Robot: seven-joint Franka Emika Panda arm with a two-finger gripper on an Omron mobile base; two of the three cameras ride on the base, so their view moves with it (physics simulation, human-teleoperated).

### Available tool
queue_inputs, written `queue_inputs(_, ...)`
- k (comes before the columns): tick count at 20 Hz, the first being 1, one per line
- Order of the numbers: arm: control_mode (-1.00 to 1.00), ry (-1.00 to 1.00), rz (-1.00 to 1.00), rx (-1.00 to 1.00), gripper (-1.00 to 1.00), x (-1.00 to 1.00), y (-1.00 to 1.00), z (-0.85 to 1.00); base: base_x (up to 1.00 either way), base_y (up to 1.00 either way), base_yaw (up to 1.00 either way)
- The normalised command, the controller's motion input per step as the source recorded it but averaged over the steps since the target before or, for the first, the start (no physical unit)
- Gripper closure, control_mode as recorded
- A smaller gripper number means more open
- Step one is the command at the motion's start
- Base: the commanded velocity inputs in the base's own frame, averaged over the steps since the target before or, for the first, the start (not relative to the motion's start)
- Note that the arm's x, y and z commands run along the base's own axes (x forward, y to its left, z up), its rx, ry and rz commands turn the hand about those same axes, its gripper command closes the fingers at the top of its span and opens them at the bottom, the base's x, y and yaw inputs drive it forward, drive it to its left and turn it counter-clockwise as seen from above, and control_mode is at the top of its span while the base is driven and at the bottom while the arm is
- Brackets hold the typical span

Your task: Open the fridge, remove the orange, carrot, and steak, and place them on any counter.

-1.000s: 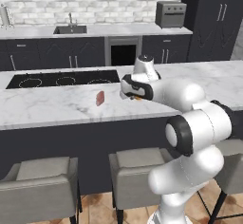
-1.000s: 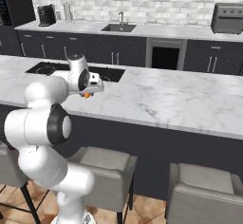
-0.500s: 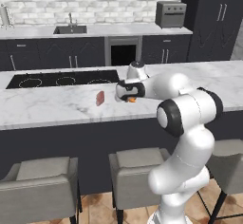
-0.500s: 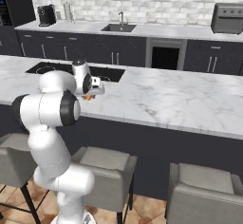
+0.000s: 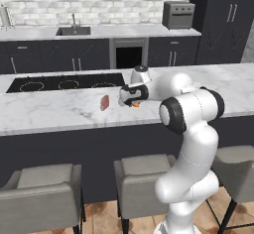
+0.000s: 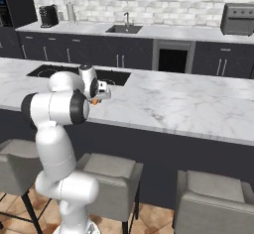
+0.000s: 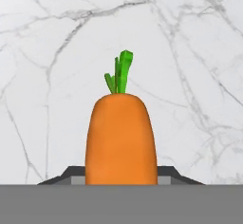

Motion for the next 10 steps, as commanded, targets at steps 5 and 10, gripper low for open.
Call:
queue_inputs(5, -1.0, 0.0, 0.0, 0.0, -1.0, 0.0, 0.0, 0.0, 0.0, 0.0, 0.0)
queue_inputs(10, -1.0, 0.0, 0.0, 0.0, -1.0, 0.0, 0.0, 0.0, 0.0, 0.0, 0.0)
